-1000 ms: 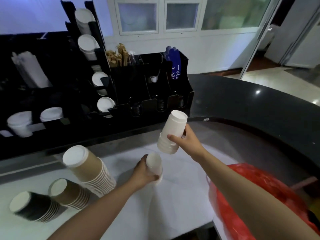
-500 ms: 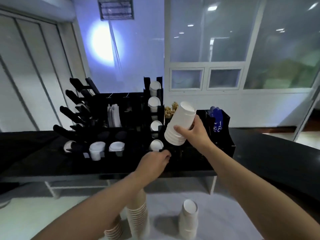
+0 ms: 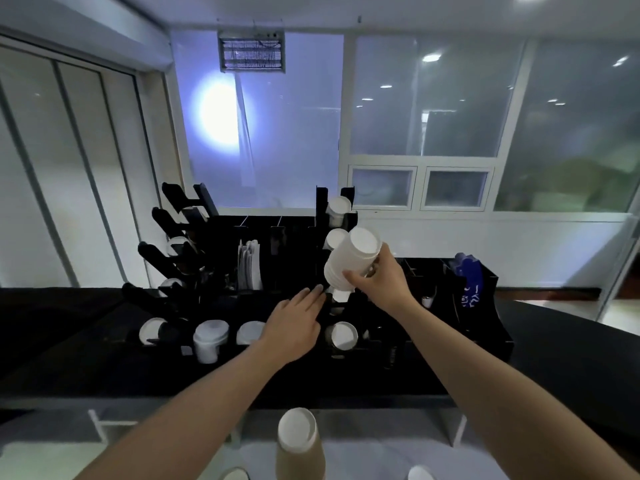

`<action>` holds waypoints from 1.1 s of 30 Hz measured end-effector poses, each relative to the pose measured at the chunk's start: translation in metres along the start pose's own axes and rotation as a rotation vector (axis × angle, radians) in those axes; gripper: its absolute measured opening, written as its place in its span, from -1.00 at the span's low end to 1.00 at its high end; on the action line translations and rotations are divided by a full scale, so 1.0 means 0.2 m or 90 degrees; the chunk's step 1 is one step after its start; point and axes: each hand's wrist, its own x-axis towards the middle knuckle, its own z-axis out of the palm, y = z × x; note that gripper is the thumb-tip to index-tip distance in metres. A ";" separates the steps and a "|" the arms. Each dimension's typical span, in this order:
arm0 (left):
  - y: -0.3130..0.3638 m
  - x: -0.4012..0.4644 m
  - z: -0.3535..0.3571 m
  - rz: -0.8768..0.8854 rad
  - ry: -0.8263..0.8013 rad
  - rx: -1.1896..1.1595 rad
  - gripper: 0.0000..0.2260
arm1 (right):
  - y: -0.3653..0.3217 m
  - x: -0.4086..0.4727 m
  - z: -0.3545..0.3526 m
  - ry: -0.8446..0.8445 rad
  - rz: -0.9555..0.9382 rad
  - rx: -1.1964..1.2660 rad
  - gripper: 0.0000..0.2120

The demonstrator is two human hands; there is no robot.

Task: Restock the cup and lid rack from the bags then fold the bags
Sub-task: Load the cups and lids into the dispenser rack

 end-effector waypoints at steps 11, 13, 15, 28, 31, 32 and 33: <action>-0.08 0.01 0.11 0.039 0.069 -0.100 -0.41 | 0.22 0.07 0.13 -0.028 0.053 -0.164 -0.09; -0.08 0.02 0.11 0.045 0.083 -0.117 -0.42 | 0.23 0.08 0.14 -0.044 0.020 -0.202 -0.23; -0.08 0.02 0.11 0.046 0.090 -0.127 -0.43 | 0.24 0.09 0.16 -0.070 -0.029 -0.280 -0.46; -0.01 0.01 0.05 0.022 0.094 -0.087 -0.49 | 0.17 0.05 0.15 -0.069 -0.033 -0.361 -0.63; 0.12 -0.03 0.00 0.053 0.109 -0.115 -0.67 | 0.19 -0.07 0.07 0.037 -0.094 -0.284 -0.81; 0.17 -0.06 -0.01 0.075 0.116 -0.125 -0.72 | 0.20 -0.13 0.04 0.058 -0.100 -0.268 -0.84; 0.23 -0.08 -0.02 0.094 0.125 -0.132 -0.76 | 0.22 -0.20 0.00 0.062 -0.101 -0.259 -0.85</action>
